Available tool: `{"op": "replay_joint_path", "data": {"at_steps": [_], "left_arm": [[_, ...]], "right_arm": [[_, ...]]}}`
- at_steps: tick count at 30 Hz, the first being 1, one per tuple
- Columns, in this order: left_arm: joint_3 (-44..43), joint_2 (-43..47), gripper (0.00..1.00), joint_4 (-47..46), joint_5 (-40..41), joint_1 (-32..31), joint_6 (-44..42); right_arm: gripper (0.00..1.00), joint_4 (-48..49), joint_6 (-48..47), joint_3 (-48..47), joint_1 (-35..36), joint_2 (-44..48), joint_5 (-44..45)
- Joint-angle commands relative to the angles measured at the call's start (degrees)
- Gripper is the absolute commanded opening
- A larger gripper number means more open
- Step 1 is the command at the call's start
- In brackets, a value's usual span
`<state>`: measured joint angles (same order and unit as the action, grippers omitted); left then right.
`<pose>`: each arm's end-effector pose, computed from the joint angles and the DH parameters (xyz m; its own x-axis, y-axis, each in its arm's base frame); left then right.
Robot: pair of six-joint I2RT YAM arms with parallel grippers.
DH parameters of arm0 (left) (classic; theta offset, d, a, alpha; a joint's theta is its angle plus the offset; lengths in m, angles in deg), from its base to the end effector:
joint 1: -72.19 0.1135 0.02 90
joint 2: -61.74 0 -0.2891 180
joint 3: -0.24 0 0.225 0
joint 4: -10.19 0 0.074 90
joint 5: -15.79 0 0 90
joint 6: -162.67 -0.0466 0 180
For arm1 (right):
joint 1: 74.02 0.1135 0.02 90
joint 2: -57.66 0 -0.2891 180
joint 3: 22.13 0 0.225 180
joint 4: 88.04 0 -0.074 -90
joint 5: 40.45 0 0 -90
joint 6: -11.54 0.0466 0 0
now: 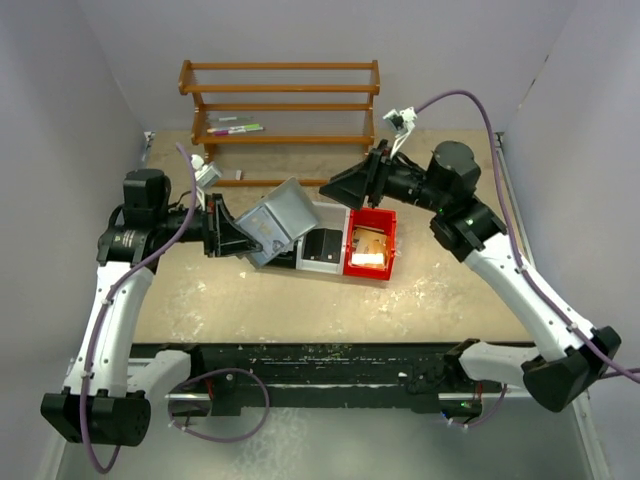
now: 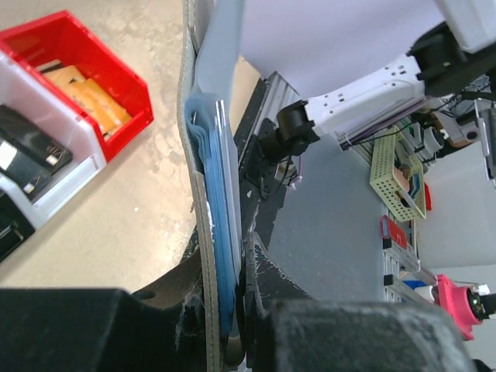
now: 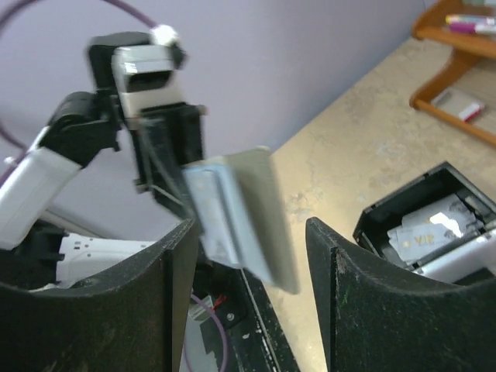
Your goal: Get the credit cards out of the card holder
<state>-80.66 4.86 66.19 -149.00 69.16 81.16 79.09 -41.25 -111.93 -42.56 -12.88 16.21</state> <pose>0.1381 -0.0523 0.4015 -0.6458 -0.0046 -0.7635 0.7441 0.2205 -0.6307 0.1985 0.1514 0.4729 -0.4698 0.3048 -0.8285 -0.7757 0.3054 0.5523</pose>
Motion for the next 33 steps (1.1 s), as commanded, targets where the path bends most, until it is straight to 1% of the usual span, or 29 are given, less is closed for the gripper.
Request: {"op": "replay_joint_path", "data": {"at_steps": [1, 4, 6, 10, 14, 28, 31, 33], "left_arm": [[-2.43, -1.85, 0.0, 4.27, 2.29, 0.13, -5.96], [-2.42, -1.68, 0.0, 3.72, 3.04, 0.13, -5.79], [-2.27, -1.51, 0.0, 3.28, 3.61, 0.13, -5.46], [-2.36, -1.21, 0.0, 3.26, 2.93, 0.13, -5.33], [-2.59, -0.87, 0.0, 3.54, 1.83, 0.13, -5.42], [-3.48, -0.34, 0.0, 4.99, -2.39, 0.13, -6.26], [-3.47, -0.4, 0.0, 5.42, -2.67, 0.13, -6.62], [-3.48, -0.36, 0.0, 5.43, -2.84, 0.13, -6.58]], "right_arm": [[0.59, 6.3, -0.26, 0.87, 1.18, 1.54, -4.97], [0.56, 6.77, -1.08, -0.24, 3.78, 0.16, -7.27], [0.55, 8.8, -1.01, -0.42, 6.31, -0.76, -8.45], [0.51, 8.57, -1.53, -2.06, 9.56, -5.71, -11.04], [0.47, 8.32, -1.57, -2.1, 9.76, -9.08, -12.73], [0.43, 8.87, -1.59, -3.53, 10.04, -13.79, -18.89], [0.39, 9.18, -1.3, -4.06, 10.58, -14.6, -20.18], [0.35, 9.99, -0.54, -4.24, 10.91, -15.23, -21.26]]}}
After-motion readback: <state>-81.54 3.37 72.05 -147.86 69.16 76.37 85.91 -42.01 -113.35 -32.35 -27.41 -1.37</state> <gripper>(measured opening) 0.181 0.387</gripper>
